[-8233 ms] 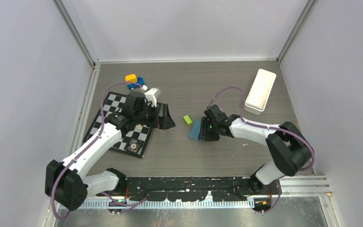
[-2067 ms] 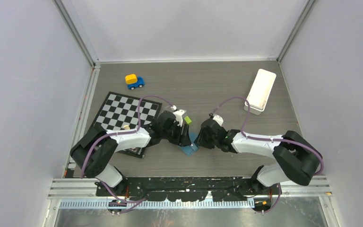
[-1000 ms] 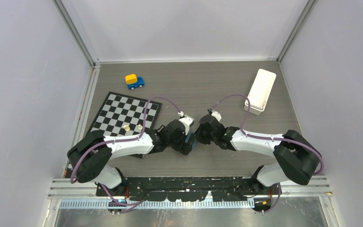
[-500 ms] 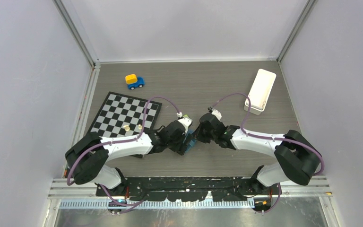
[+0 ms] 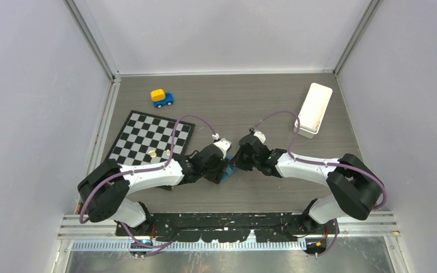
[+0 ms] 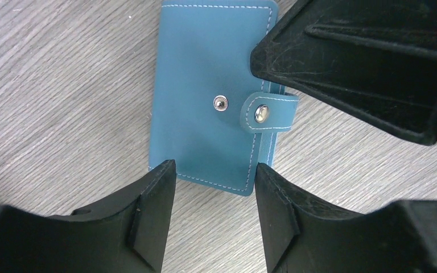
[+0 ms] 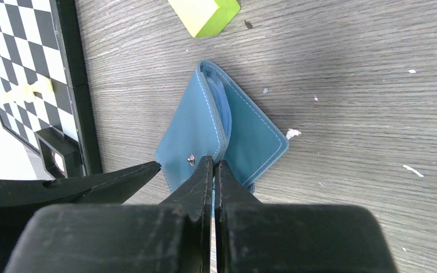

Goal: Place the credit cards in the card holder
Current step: Open the card holder at the center of the board.

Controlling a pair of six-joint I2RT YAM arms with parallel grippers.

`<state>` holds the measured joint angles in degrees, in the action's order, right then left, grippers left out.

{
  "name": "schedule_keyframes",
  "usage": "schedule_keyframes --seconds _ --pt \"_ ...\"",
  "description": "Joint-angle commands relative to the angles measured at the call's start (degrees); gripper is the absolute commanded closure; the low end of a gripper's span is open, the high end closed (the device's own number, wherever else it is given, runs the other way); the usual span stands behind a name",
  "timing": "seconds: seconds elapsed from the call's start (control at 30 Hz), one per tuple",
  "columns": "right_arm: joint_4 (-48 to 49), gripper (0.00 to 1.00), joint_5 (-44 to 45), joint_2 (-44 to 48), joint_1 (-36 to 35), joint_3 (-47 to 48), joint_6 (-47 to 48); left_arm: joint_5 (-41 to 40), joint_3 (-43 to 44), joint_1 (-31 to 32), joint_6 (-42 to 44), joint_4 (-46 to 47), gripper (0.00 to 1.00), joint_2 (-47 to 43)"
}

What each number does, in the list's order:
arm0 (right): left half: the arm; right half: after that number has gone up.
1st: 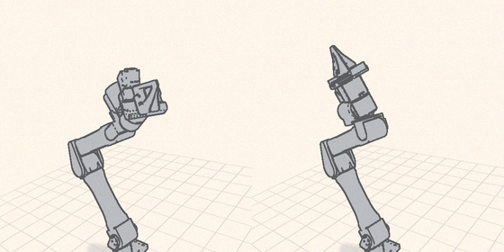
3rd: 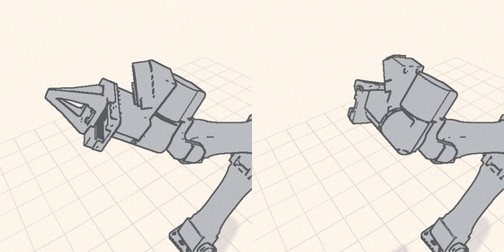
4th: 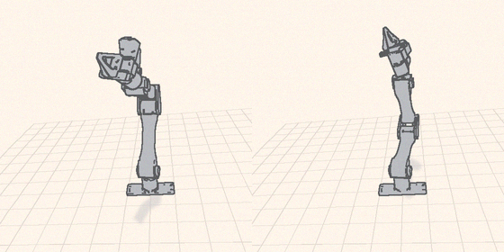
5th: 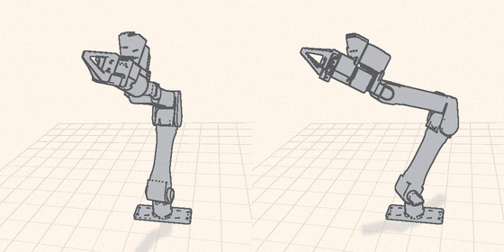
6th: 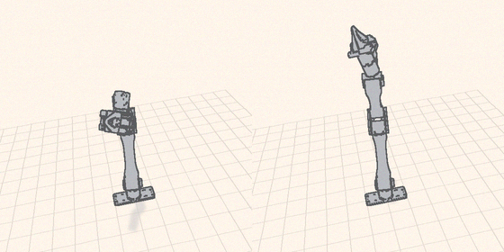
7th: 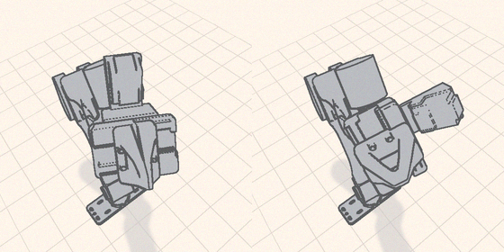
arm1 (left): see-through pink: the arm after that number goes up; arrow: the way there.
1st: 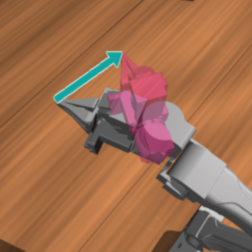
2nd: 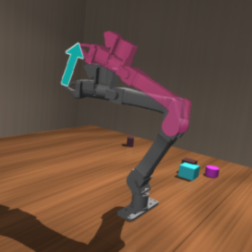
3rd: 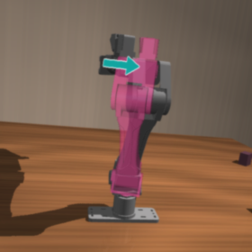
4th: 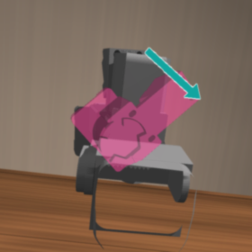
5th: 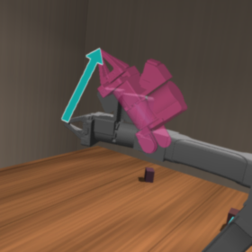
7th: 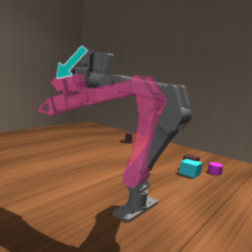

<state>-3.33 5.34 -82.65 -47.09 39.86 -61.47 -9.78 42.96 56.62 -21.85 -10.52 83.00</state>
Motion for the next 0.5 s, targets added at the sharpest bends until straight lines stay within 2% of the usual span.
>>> schedule_keyframes --seconds 0.0,0.47 --pt "0.4 0.99 -0.8 -1.0 0.1 2.3 1.0 -2.6 2.0 0.2 0.1 2.3 0.46 -2.0" --pt "-0.1 1.00 -1.3 -1.6 0.1 2.7 1.7 -8.6 2.3 0.2 -0.7 1.6 0.60 -1.6"
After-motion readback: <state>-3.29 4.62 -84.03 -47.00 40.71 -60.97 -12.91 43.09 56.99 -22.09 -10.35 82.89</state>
